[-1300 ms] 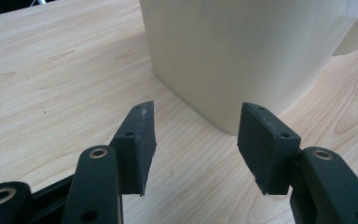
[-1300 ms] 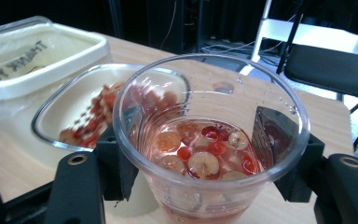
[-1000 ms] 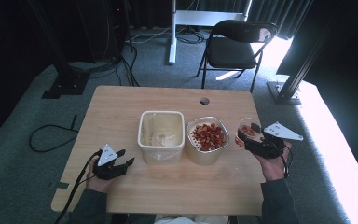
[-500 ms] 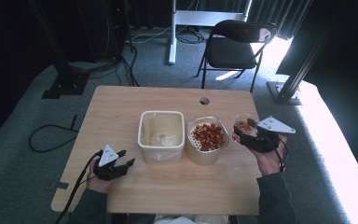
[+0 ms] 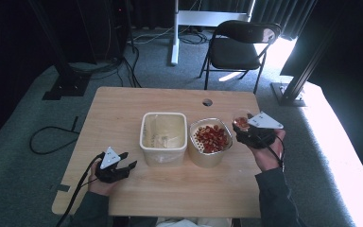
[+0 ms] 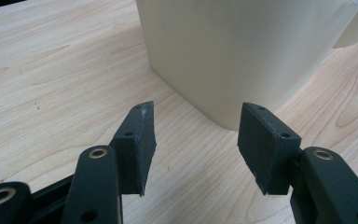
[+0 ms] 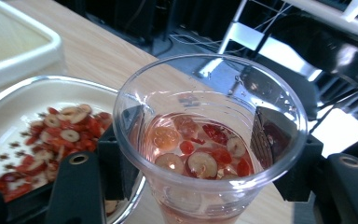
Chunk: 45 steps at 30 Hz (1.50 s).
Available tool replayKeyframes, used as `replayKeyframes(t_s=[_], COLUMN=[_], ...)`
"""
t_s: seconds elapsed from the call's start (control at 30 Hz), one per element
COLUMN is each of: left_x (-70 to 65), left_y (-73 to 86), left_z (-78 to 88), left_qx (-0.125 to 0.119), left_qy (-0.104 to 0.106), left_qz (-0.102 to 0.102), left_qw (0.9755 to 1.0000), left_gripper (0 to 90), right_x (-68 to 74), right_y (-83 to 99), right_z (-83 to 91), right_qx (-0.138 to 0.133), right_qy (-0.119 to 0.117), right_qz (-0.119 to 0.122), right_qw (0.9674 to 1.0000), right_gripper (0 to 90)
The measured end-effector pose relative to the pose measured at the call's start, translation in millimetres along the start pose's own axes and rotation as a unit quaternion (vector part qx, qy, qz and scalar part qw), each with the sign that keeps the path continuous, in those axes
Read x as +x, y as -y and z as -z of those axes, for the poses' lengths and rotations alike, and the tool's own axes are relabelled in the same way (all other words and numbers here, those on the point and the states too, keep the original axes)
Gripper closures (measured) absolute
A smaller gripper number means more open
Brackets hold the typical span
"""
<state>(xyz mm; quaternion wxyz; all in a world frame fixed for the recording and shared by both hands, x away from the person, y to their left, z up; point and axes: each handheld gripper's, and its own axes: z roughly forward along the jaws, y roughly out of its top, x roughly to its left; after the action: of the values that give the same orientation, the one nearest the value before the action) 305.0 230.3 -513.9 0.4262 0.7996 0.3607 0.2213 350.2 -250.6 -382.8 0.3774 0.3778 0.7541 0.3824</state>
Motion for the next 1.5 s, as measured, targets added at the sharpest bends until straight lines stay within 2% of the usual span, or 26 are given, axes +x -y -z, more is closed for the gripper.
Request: replayKeyframes(t_s=[0.1,0.2,0.47,0.7,0.77,0.87,1.0,1.17,1.23,1.3,1.4,1.5], left_x=[-0.2,-0.4,-0.4,-1.2,-1.3,-1.4,-1.4,-1.2,-1.1,-1.1,-1.0,-1.0], left_y=[0.0,0.0,0.1,0.0,0.1,0.2,0.2,0.2,0.2,0.2,0.2,0.2], left_z=[-0.1,-0.2,-0.6,-1.3,-1.3,-1.6,-1.9,-1.6,-1.4,-1.2,-1.1,-0.9], left_qx=[0.001,0.001,0.001,0.001,0.001,0.002,0.001,0.001,0.002,0.002,0.002,0.002], left_qy=[0.0,0.0,-0.001,0.0,0.0,0.0,0.001,0.0,0.0,0.0,0.0,0.0], left_qz=[-0.001,-0.002,-0.002,-0.002,-0.002,-0.002,-0.001,-0.002,-0.002,-0.002,-0.003,-0.003], left_qw=[1.0,1.0,1.0,1.0,1.0,1.0,1.0,1.0,1.0,1.0,1.0,1.0], left_gripper=[47.1,47.1,47.1,47.1,47.2,47.1,47.1,47.1,47.1,47.1,47.1,47.1], right_x=[4.9,8.2,9.5,10.7,12.4,14.4,19.2,28.2,30.9,34.4,38.2,42.9], right_y=[-3.7,-7.0,-12.1,-14.6,-15.9,-17.5,-19.3,-22.6,-24.2,-25.8,-27.5,-28.6], right_z=[-2.7,-4.5,-3.3,-3.8,-5.0,-6.7,-10.2,-14.7,-15.8,-17.7,-20.2,-23.2], right_qx=[0.01,0.013,0.005,0.015,0.022,0.028,0.037,0.047,0.049,0.053,0.06,0.07], right_qy=[0.016,0.02,0.017,0.032,0.043,0.046,0.055,0.061,0.059,0.062,0.061,0.064], right_qz=[0.029,0.045,0.045,0.067,0.081,0.097,0.125,0.171,0.182,0.2,0.217,0.245], right_qw=[0.9994,0.9987,0.9988,0.9971,0.9956,0.9938,0.9899,0.9822,0.9803,0.9764,0.9723,0.9648], right_gripper=[35.1,35.1,35.1,35.1,35.1,35.1,35.1,35.0,35.0,34.9,34.8,34.8])
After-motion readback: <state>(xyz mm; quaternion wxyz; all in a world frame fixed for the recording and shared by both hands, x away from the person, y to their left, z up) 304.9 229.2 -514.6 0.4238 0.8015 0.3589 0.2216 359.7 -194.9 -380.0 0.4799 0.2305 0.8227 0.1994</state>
